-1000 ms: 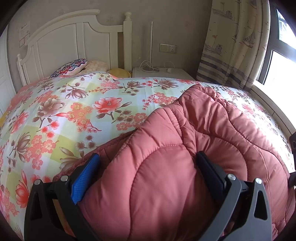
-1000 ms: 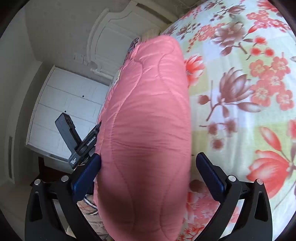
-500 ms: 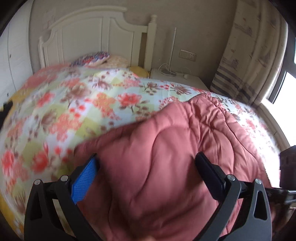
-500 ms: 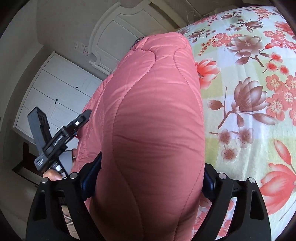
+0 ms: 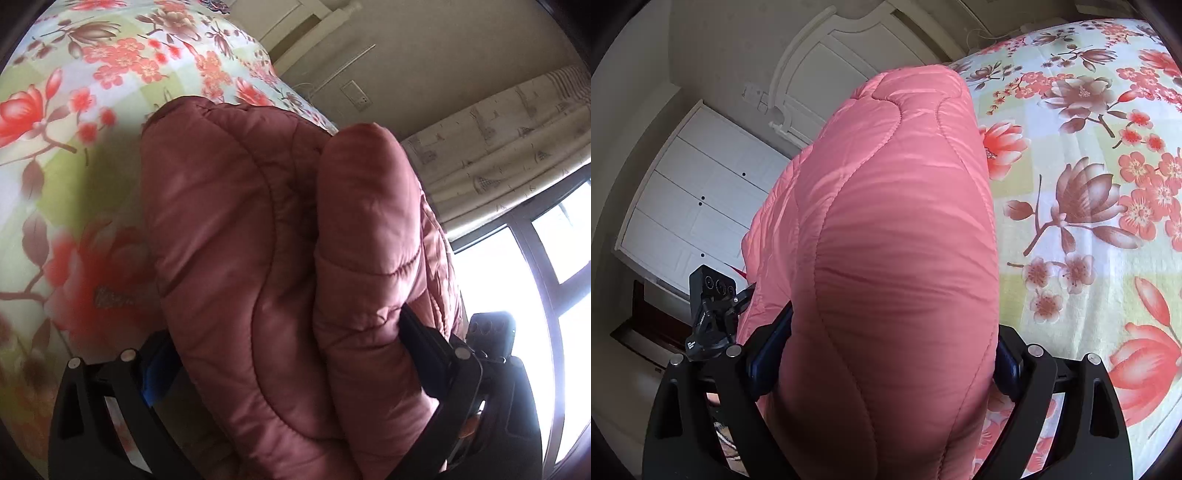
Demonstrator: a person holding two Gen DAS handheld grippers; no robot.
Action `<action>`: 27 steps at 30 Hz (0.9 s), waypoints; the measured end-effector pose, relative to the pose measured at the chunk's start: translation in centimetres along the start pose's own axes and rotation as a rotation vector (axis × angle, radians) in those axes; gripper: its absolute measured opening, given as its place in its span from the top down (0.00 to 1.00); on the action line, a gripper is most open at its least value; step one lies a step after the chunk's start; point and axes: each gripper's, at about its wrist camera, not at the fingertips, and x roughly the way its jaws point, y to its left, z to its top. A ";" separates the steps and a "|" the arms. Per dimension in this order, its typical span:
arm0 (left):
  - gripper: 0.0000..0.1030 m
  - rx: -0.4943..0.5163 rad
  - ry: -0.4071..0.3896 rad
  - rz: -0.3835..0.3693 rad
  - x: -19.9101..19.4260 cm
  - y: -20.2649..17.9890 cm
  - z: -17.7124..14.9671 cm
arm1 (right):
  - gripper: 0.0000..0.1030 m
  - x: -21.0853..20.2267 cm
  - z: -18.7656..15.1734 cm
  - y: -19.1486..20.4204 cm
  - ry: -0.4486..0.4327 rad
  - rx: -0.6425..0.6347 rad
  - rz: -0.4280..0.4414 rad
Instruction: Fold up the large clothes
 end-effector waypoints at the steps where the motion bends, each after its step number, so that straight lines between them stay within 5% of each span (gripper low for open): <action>1: 0.02 -0.010 -0.001 -0.016 0.0 0.1 0.0 | 0.17 0.0 -0.1 0.0 -0.001 -0.001 0.002; 5: 0.03 0.031 0.029 -0.077 0.8 -0.4 -0.1 | 0.16 -0.5 -0.4 0.1 -0.009 -0.007 0.005; 9: 0.37 0.001 0.035 -0.183 1.2 0.0 -0.3 | 0.17 -1.0 -0.8 -0.1 -0.027 -0.020 0.009; 12: 0.51 -0.003 -0.018 -0.236 0.8 0.3 -0.6 | 0.20 -1.7 -1.4 0.8 -0.056 -0.071 -0.009; 18: 0.57 0.035 -0.074 -0.232 1.1 -2.0 -0.3 | 0.25 -4.1 -1.7 2.3 -0.172 -0.169 -0.067; 27: 0.58 0.188 -0.010 -0.222 8.2 -11.5 7.3 | 0.26 -9.7 2.2 -1.4 -0.375 -0.103 -0.119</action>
